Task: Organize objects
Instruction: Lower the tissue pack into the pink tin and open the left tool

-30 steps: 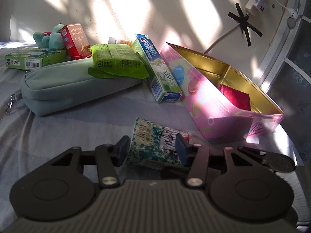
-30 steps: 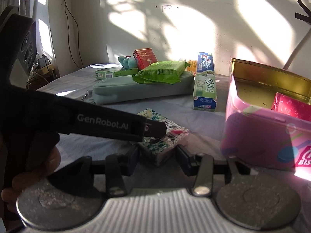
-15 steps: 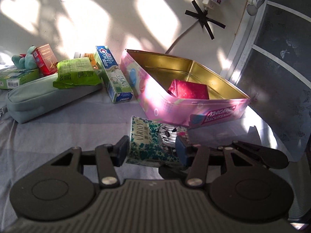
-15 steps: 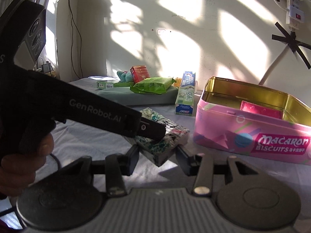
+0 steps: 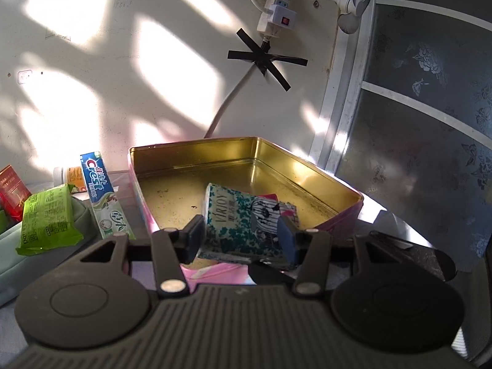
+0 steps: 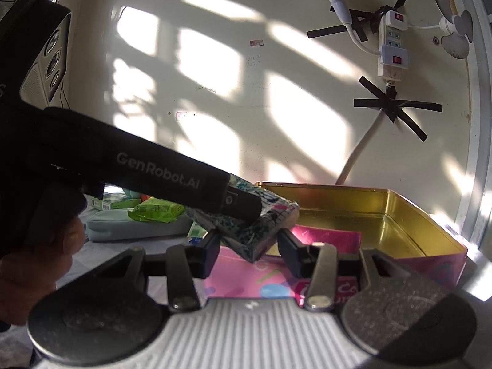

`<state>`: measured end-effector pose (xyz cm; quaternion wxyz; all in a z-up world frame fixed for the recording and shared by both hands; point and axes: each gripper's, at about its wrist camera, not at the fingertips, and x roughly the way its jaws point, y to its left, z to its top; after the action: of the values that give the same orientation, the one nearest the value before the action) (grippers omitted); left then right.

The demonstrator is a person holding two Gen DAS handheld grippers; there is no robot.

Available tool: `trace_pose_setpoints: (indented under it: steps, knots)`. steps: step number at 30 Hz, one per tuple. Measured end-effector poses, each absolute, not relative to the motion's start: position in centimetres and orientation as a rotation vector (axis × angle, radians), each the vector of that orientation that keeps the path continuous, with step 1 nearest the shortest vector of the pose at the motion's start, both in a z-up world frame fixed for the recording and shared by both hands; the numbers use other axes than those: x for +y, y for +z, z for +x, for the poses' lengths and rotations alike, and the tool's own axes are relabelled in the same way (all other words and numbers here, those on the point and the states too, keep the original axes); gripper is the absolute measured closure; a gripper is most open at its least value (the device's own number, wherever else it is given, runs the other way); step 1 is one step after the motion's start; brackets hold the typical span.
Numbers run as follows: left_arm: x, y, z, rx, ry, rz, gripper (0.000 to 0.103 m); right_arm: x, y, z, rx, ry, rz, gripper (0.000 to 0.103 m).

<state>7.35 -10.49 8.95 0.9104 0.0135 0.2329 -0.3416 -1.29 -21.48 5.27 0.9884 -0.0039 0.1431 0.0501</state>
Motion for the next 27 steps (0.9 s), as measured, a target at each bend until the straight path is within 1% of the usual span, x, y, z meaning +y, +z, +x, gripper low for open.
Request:
trace_pose_setpoints:
  steps: [9, 12, 13, 15, 18, 24, 27]
  knots:
    - [-18.0, 8.8, 10.5, 0.493, -0.783, 0.076, 0.049, -27.4, 4.5, 1.7, 0.274, -0.038, 0.042, 0.060]
    - [-20.7, 8.3, 11.5, 0.512, -0.805, 0.090, 0.049, -29.4, 4.1, 2.7, 0.276, -0.095, 0.063, 0.057]
    - [-21.6, 8.1, 11.8, 0.523, -0.794, 0.102, 0.047, -30.0, 3.8, 3.0, 0.270, -0.127, 0.073, 0.055]
    - [-22.8, 7.7, 12.4, 0.544, -0.753, 0.130, 0.046, -31.3, 3.0, 3.7, 0.272, -0.201, 0.093, 0.055]
    - [-22.4, 7.2, 12.6, 0.546, -0.702, 0.132, 0.045, -32.8, 2.5, 3.6, 0.277, -0.213, 0.150, 0.055]
    - [-19.6, 7.0, 11.6, 0.546, -0.570, 0.172, 0.043, -32.0, 2.5, 3.1, 0.259, -0.198, 0.137, 0.055]
    - [-17.7, 7.1, 11.0, 0.560, -0.517, 0.153, 0.042, -31.2, 2.6, 2.6, 0.259, -0.184, 0.127, 0.053]
